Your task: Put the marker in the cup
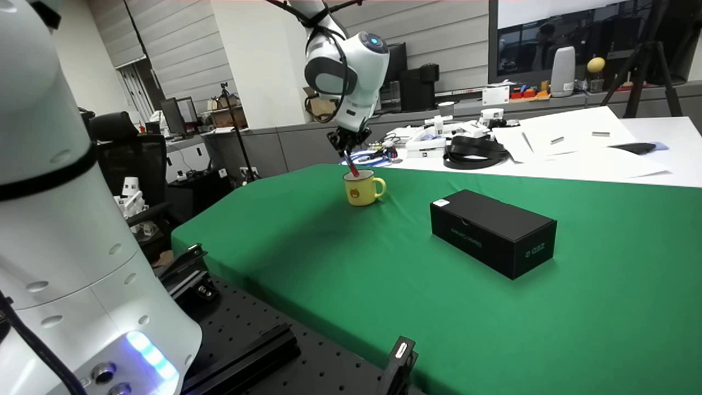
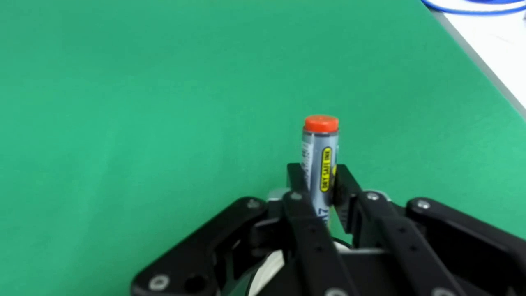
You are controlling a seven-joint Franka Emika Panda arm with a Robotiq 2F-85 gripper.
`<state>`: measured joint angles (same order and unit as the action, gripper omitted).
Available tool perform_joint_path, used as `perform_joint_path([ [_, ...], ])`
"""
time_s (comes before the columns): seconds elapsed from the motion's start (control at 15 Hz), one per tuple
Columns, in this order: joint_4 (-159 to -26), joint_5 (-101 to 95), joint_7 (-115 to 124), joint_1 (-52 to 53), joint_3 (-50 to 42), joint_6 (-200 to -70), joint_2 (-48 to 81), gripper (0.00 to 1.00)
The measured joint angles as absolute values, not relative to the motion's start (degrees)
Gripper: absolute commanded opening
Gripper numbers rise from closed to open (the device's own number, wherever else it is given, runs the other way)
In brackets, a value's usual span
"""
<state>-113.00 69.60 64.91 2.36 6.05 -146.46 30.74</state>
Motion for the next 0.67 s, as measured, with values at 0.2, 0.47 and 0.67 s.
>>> perform_joint_path([
  [0.2, -113.4, 72.8, 62.2, 2.3, 5.7, -146.3, 31.6, 0.05],
  [0.47, -113.6, 74.5, 60.6, 2.3, 4.9, -145.4, 32.9, 0.05],
  [0.67, -113.5, 74.5, 60.4, 2.3, 4.5, -145.2, 33.1, 0.53],
])
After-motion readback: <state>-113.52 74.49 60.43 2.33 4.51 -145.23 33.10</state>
